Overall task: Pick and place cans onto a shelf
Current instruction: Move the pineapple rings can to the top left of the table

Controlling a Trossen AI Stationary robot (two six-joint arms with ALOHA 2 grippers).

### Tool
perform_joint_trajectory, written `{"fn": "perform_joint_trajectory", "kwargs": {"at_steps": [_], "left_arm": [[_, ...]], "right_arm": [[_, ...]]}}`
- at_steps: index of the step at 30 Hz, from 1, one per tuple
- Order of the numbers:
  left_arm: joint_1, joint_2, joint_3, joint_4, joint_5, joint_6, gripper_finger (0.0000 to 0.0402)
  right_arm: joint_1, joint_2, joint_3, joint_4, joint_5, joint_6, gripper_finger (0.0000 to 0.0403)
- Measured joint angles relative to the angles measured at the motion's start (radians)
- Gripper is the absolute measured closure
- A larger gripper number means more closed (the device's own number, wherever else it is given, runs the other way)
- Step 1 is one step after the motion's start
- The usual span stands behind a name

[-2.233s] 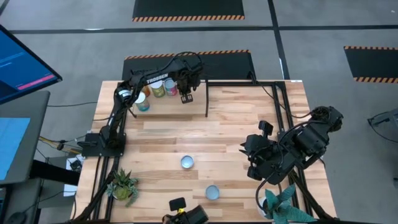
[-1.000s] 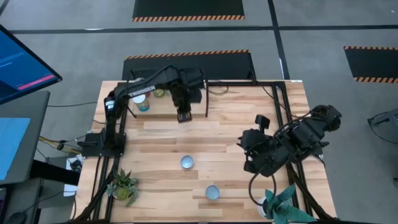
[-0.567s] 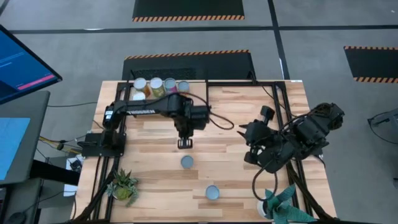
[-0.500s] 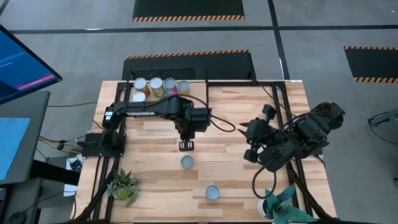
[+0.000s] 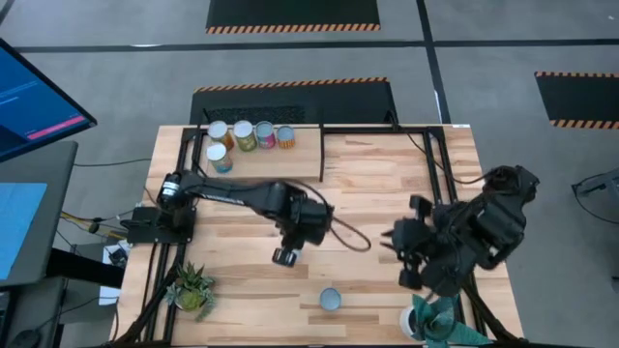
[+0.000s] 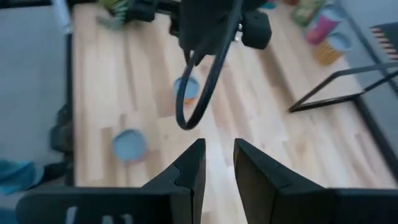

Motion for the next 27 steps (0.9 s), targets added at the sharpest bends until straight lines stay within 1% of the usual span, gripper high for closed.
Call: {"fn": "perform_joint_trajectory", "kwargs": {"at_steps": [2,5,8,11,15,18,21,24,27], "left_arm": [[-0.019,0.006,-0.066,0.035,-0.001,-0.02,0.0367],[-0.043,0.006,-0.183,0.084,0.011,-0.096,0.0395],[-0.073,0.007,-0.247,0.108,0.04,-0.179,0.0398],[-0.108,0.018,-0.295,0.231,0.063,-0.211,0.0401],[-0.138,0.046,-0.346,0.377,0.085,-0.281,0.0401],[-0.145,0.081,-0.376,0.393,0.054,-0.369,0.0401],[-0.144,0.097,-0.384,0.422,-0.005,-0.426,0.0401],[-0.135,0.1,-0.398,0.416,-0.124,-0.467,0.0401],[-0.111,0.099,-0.398,0.332,-0.269,-0.508,0.0401]], "right_arm": [[0.033,0.007,-0.001,0.001,0.007,0.028,0.0297],[0.074,0.005,-0.001,0.001,0.026,0.047,0.0297],[0.111,0.004,-0.001,0.002,0.028,0.017,0.0297],[0.147,0.001,-0.001,0.001,0.027,-0.046,0.0297],[0.188,0.0,-0.001,0.001,0.027,-0.078,0.0297],[0.216,-0.001,-0.001,0.001,0.027,-0.082,0.0297],[0.24,-0.001,-0.001,0.001,0.027,-0.078,0.0297],[0.247,-0.002,0.0,-0.001,0.027,-0.03,0.0297],[0.246,-0.002,0.0,0.002,0.026,0.038,0.0297]]}}
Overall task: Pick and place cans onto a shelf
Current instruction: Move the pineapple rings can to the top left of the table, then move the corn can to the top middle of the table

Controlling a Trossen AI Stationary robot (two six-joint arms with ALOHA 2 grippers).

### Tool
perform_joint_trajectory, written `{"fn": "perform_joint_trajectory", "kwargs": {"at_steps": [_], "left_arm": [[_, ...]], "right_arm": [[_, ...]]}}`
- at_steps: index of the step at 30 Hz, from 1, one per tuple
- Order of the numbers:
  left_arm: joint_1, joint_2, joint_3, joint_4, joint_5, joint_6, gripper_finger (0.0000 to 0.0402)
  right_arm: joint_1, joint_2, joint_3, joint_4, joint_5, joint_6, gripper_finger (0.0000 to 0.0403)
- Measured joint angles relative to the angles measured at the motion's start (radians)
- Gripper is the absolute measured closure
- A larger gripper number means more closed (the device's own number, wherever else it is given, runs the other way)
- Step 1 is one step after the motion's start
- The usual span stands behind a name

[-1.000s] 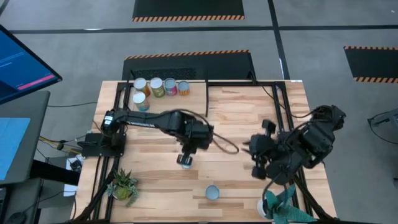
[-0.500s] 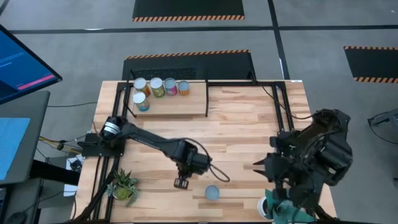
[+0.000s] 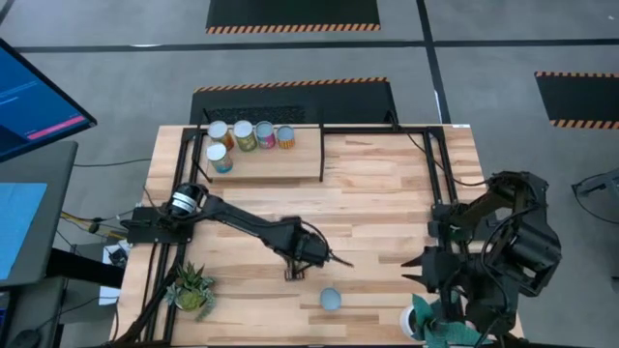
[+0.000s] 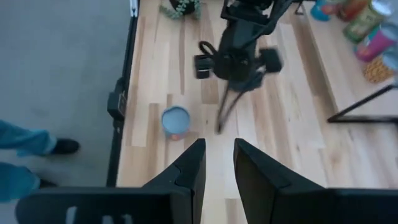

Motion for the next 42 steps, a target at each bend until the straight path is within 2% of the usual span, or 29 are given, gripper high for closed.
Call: {"fn": "perform_joint_trajectory", "kwargs": {"at_steps": [5,8,10,13,15,21,24,27,30,32,36,42], "left_arm": [[0.048,-0.002,0.0,-0.269,-0.16,-0.098,0.0401],[0.055,-0.034,0.023,-0.34,-0.184,-0.131,0.0401],[0.043,-0.074,0.049,-0.305,-0.126,-0.1,0.0401],[0.016,-0.127,0.06,-0.158,0.034,0.001,0.0401],[-0.003,-0.14,0.049,-0.075,0.053,0.033,0.0401],[-0.003,-0.092,-0.078,-0.001,0.038,0.038,0.0401],[0.001,-0.081,-0.132,0.052,-0.013,0.017,0.0401],[0.015,-0.081,-0.165,0.018,-0.099,-0.023,0.0401],[0.049,-0.081,-0.19,-0.109,-0.206,-0.079,0.0401],[0.075,-0.081,-0.206,-0.206,-0.235,-0.123,0.0401],[0.085,-0.114,-0.188,-0.249,-0.178,-0.151,0.0401],[-0.003,-0.212,-0.057,-0.223,-0.043,-0.152,0.0401]], "right_arm": [[0.0,0.002,0.0,0.0,0.0,0.057,0.0297],[-0.005,0.003,0.0,0.004,0.002,0.057,0.0297],[-0.013,0.003,0.0,0.007,0.001,0.059,0.0297],[-0.016,0.003,0.0,0.009,0.001,0.073,0.0297],[-0.016,0.003,0.0,0.017,0.001,0.075,0.0297],[-0.013,0.008,-0.001,0.04,0.001,0.075,0.0297],[-0.014,0.007,-0.007,0.036,0.002,0.074,0.0297],[-0.014,0.007,-0.008,0.038,0.002,0.074,0.0297],[-0.014,0.007,-0.008,0.038,0.001,0.074,0.0297],[-0.014,0.007,-0.008,0.038,0.002,0.074,0.0297],[-0.014,0.007,-0.008,0.038,0.002,0.072,0.0297],[-0.018,0.007,-0.008,0.037,0.005,0.067,0.0297]]}}
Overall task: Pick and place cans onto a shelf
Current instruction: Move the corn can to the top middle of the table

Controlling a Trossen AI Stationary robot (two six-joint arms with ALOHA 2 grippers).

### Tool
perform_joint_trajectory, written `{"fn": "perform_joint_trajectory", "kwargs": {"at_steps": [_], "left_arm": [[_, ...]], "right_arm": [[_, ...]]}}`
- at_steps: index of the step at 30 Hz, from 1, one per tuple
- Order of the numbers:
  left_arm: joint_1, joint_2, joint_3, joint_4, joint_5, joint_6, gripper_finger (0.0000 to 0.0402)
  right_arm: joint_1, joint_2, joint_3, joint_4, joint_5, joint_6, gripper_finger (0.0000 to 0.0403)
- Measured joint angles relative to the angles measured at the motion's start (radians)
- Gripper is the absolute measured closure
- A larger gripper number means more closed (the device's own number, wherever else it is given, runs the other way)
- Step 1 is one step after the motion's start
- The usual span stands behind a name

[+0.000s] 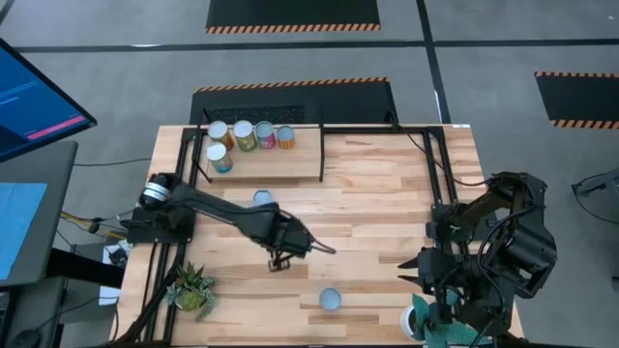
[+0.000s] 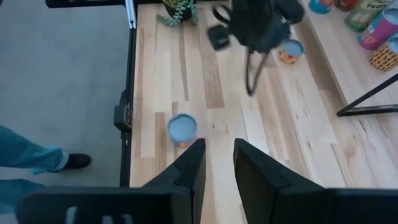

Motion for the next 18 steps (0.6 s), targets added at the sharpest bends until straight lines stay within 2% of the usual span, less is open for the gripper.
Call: {"fn": "perform_joint_trajectory", "kwargs": {"at_steps": [5,7,9,13,18], "left_arm": [[-0.116,-0.12,0.087,-0.081,0.12,-0.007,0.0401],[-0.169,-0.176,0.084,-0.105,0.086,-0.07,0.0401],[-0.227,-0.235,0.061,-0.099,-0.018,-0.164,0.0401],[-0.337,-0.32,0.018,-0.097,-0.21,-0.357,0.0401],[-0.427,-0.348,-0.021,-0.115,-0.319,-0.487,0.0401]], "right_arm": [[-0.047,0.027,0.0,-0.002,0.049,-0.018,0.0297],[-0.08,0.049,0.0,0.005,0.064,-0.051,0.0297],[-0.131,0.08,0.0,0.015,0.045,-0.104,0.0297],[-0.258,0.171,0.0,0.026,-0.166,-0.295,0.0297],[-0.359,0.317,0.0,0.029,-0.51,-0.567,0.0297]]}}
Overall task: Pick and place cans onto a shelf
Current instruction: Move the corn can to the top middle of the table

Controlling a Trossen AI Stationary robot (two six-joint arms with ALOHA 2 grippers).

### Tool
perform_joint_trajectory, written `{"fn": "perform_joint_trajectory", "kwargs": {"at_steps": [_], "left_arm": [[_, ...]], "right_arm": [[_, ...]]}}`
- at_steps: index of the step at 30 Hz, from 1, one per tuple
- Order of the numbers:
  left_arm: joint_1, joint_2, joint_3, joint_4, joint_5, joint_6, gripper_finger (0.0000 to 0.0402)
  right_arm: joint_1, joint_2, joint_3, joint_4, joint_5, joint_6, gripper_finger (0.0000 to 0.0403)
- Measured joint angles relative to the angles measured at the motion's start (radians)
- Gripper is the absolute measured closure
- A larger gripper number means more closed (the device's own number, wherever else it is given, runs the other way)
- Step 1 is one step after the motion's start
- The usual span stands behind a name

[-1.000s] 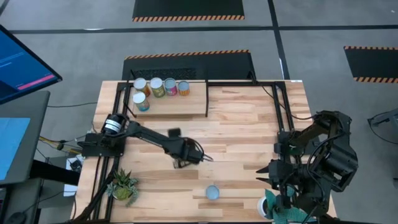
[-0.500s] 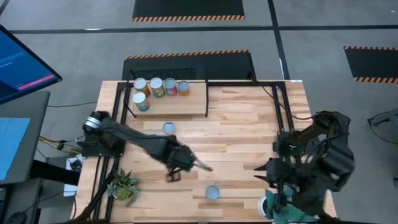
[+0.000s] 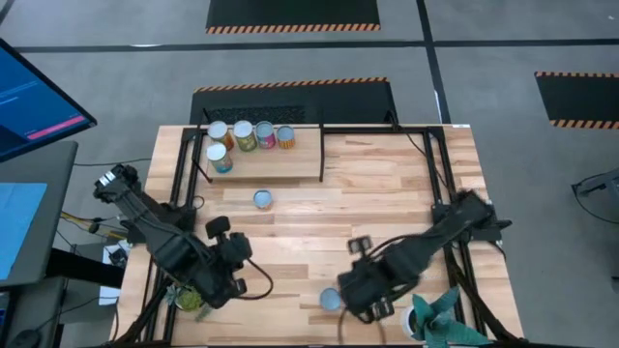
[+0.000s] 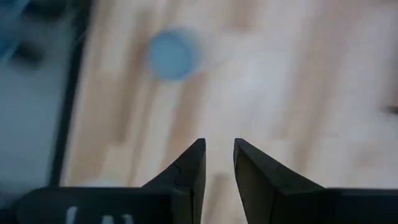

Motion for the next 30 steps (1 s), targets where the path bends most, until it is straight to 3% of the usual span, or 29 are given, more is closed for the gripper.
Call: {"fn": "perform_joint_trajectory", "kwargs": {"at_steps": [4,11,16,22,30], "left_arm": [[-0.029,0.002,-0.017,0.002,-0.022,-0.005,0.0401],[-0.039,0.004,-0.043,-0.088,-0.004,-0.021,0.0401],[-0.042,0.002,-0.046,-0.221,0.007,-0.119,0.0401],[-0.052,-0.007,-0.046,-0.202,0.013,-0.111,0.0401],[-0.051,-0.007,-0.046,-0.207,0.015,-0.108,0.0401]], "right_arm": [[-0.032,0.116,0.0,0.008,-0.169,-0.104,0.0314],[-0.045,0.255,0.0,0.105,-0.37,-0.107,0.0392],[-0.019,0.317,0.0,0.276,-0.448,-0.107,0.0382],[-0.012,0.356,0.0,0.394,-0.454,-0.143,0.0397],[-0.139,0.387,0.0,0.284,-0.219,-0.145,0.0397]]}}
